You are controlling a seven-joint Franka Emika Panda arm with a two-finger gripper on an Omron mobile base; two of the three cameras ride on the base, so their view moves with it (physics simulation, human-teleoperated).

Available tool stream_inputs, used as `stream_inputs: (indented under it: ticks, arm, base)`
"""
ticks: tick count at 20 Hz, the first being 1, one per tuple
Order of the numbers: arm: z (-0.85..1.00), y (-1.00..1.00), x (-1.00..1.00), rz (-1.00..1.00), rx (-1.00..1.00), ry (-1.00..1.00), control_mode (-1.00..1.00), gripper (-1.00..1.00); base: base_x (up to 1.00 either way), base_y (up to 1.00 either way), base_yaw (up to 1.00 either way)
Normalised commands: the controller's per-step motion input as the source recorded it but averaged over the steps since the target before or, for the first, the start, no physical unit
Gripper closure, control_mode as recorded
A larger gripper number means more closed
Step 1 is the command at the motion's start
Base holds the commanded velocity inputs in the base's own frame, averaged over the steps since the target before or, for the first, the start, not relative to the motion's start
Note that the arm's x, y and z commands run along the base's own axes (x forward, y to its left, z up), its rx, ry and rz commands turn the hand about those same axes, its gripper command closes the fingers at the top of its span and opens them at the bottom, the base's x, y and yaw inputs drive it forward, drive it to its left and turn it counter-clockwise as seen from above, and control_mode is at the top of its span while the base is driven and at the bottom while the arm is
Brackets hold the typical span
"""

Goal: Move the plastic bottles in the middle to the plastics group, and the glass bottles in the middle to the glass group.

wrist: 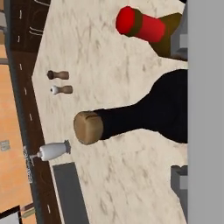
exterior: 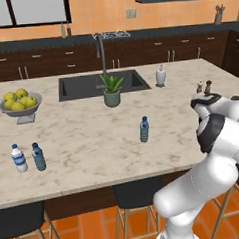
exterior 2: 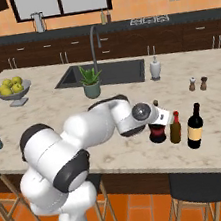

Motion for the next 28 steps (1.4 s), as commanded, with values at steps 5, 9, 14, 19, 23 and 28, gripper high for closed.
stream_inputs:
  ticks: [5,9,14,19,23,28]
  arm:
    - [0.84,0.0,-0.08,0.0,0.0,-0.05,-1.0,-1.0]
    - [1.0,0.02,-0.31,0.0,0.0,-0.04,-1.0,-1.0]
    - [1.0,0.2,-0.24,0.0,0.0,0.0,-1.0,-1.0]
    - [1.0,0.8,-0.25,0.01,-0.01,0.11,-1.0,-1.0]
    - [0.37,1.0,-0.27,0.13,-0.04,0.29,-1.0,-1.0]
    - [-0.88,0.98,-0.3,0.19,0.01,0.03,-1.0,-1.0]
  base:
    - [0.0,0.0,0.0]
    - [0.0,0.0,0.0]
    - [0.0,0.0,0.0]
    - [0.0,0.0,0.0]
    - [0.0,0.0,0.0]
    - [0.0,0.0,0.0]
